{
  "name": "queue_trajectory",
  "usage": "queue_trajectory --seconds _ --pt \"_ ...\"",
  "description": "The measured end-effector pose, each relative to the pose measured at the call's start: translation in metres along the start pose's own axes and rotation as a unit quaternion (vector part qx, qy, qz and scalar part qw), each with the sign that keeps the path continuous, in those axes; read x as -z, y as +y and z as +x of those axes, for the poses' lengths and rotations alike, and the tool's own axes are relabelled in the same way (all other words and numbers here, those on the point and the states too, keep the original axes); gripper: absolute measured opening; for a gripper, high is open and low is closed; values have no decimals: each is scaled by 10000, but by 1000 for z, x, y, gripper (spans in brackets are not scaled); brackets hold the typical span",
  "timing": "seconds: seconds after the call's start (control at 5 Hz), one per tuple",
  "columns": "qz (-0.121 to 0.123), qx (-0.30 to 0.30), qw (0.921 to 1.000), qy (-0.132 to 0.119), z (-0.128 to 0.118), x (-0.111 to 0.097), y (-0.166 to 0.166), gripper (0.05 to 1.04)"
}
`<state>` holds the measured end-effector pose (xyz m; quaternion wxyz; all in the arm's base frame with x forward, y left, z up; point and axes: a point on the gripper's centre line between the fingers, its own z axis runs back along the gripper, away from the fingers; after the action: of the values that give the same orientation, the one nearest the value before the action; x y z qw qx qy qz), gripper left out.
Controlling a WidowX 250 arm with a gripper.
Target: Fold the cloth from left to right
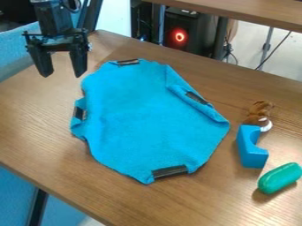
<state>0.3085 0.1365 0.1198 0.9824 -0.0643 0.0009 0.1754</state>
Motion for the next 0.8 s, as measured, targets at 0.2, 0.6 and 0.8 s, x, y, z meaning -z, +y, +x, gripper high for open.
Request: queue_trajectory --seconds 0.2,0.6,0.8 --pt "-28 -26 9998 173 -1 12 1 1000" --pt "-4 -129 9999 -21 0 32 4 1000" --pt "98 -159 9997 -131 1 38 8 1000"
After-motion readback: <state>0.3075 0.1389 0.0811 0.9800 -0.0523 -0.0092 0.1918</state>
